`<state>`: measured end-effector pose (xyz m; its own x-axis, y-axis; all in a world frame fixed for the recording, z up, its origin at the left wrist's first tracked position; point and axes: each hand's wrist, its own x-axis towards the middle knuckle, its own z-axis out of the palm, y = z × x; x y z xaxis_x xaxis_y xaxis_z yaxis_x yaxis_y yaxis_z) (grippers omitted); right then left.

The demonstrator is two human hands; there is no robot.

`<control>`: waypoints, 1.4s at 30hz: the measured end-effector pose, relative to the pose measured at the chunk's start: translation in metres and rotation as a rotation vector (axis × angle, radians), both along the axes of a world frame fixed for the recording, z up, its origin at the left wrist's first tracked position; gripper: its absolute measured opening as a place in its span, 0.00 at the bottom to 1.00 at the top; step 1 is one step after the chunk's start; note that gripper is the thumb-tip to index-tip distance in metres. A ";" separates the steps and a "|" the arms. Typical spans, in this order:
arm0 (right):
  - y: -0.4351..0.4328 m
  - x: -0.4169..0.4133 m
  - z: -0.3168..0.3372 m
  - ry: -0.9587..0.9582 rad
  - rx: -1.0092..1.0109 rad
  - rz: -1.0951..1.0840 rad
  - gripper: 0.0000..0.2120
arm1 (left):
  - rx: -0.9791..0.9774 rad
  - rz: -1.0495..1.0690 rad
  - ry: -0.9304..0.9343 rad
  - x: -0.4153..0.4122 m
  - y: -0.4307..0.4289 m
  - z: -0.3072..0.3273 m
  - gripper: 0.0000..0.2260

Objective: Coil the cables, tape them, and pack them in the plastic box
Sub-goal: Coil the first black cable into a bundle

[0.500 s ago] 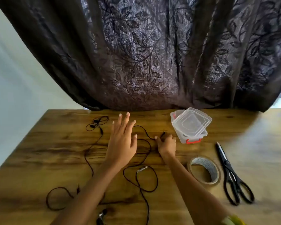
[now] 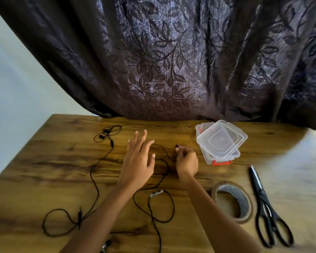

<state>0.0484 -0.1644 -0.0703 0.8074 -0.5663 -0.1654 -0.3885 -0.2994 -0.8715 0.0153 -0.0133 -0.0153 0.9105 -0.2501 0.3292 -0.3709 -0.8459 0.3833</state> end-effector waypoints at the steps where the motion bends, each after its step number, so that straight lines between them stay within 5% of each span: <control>1: 0.003 -0.004 0.004 -0.073 0.001 0.054 0.07 | -0.008 -0.011 0.013 0.000 -0.002 0.003 0.18; 4: 0.011 -0.021 0.024 -0.366 -0.071 0.231 0.07 | -0.133 -0.023 0.086 0.000 -0.008 0.021 0.17; 11: 0.005 -0.040 0.091 -0.716 -0.031 0.426 0.13 | -0.836 0.095 0.513 0.003 -0.024 0.088 0.19; 15: -0.002 -0.052 0.121 -0.735 0.070 0.480 0.20 | -0.887 -0.037 0.670 -0.005 -0.023 0.112 0.12; 22: -0.013 -0.067 0.147 -0.757 0.088 0.488 0.16 | -0.865 -0.173 0.702 -0.025 -0.009 0.133 0.11; 31: -0.022 -0.075 0.150 -0.742 0.279 0.444 0.04 | -1.499 -0.286 0.882 -0.044 0.006 0.165 0.11; 42: 0.005 -0.103 0.121 -0.520 0.016 0.636 0.11 | -1.759 -0.224 0.609 -0.051 0.015 0.170 0.12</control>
